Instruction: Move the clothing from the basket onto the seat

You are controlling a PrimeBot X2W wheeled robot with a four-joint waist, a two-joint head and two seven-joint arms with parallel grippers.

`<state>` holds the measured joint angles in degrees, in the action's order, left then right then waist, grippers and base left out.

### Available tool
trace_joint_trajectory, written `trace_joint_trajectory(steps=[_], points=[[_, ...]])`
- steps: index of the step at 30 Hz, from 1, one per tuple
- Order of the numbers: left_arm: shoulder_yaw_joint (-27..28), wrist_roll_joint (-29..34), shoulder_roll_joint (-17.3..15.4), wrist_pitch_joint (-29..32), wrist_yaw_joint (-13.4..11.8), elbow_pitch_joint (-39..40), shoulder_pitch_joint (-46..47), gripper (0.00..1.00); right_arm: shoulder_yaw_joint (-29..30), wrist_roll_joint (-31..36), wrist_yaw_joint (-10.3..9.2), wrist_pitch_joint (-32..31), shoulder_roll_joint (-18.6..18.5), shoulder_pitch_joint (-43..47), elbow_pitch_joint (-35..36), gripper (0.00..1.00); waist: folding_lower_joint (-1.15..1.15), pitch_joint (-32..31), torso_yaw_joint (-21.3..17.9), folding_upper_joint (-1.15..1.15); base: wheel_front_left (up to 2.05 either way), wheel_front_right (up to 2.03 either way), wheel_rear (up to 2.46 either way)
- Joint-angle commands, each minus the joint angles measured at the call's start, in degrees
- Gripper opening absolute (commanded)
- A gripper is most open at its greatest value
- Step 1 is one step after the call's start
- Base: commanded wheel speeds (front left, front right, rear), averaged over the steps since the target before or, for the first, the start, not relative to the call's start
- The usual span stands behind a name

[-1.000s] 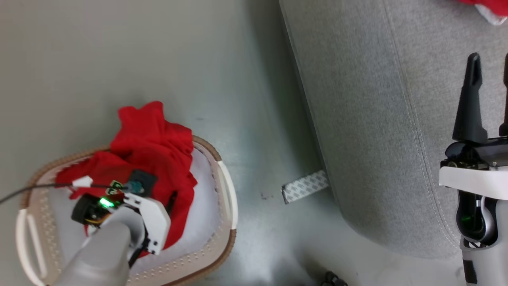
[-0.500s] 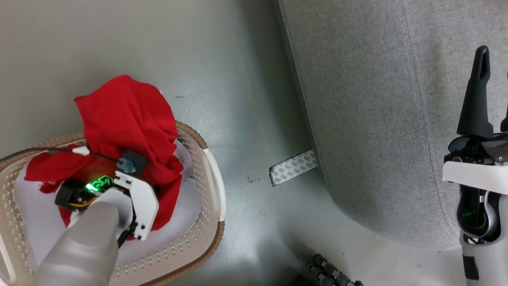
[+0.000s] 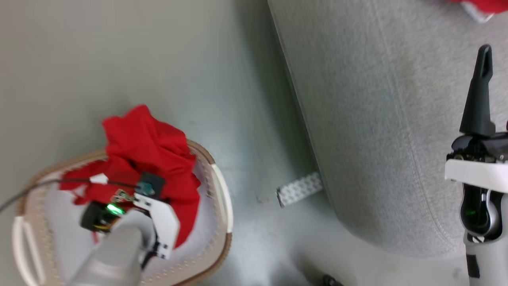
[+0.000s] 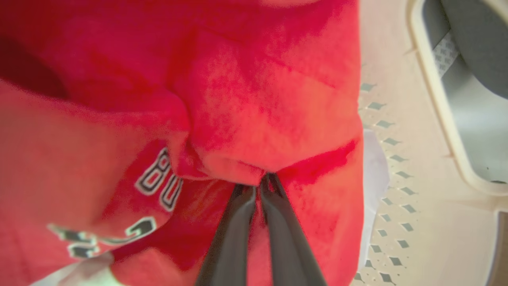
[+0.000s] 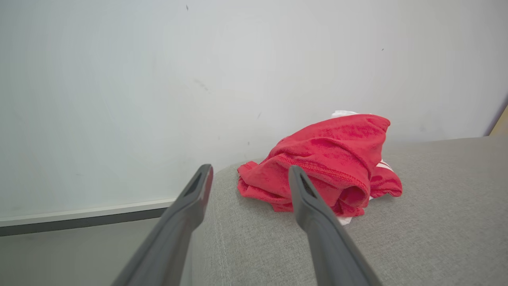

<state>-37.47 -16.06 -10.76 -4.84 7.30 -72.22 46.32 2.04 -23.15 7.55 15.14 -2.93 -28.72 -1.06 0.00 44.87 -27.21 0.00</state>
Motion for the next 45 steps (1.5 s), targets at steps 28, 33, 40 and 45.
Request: trace_joint_trajectory(steps=[28,33,40,45], points=[[-2.1,-11.1,5.5,-10.3,0.2,25.6,-12.7,0.0,-0.6,6.2,-0.13,0.0,-5.6,11.8,-3.5,1.0,0.0,-34.3,22.1,0.0,0.0,0.0,0.0],[-0.1,-10.5,5.2,-10.3,0.2,31.6,-13.9,0.0,-2.7,5.9,-0.13,0.0,-5.9,13.9,-4.8,1.0,0.0,-37.2,23.5,0.0,0.0,0.0,0.0],[2.0,-9.3,4.6,-10.3,0.2,38.2,-14.5,0.0,-5.1,5.4,-0.13,0.0,-5.4,15.9,-6.3,1.0,0.0,-40.2,24.1,0.0,0.0,0.0,0.0],[2.7,-8.4,3.7,-10.3,0.2,42.8,-13.7,0.0,-6.8,5.2,-0.13,0.0,-5.1,17.3,-7.1,1.0,0.0,-42.1,24.1,0.0,0.0,0.0,0.0]])
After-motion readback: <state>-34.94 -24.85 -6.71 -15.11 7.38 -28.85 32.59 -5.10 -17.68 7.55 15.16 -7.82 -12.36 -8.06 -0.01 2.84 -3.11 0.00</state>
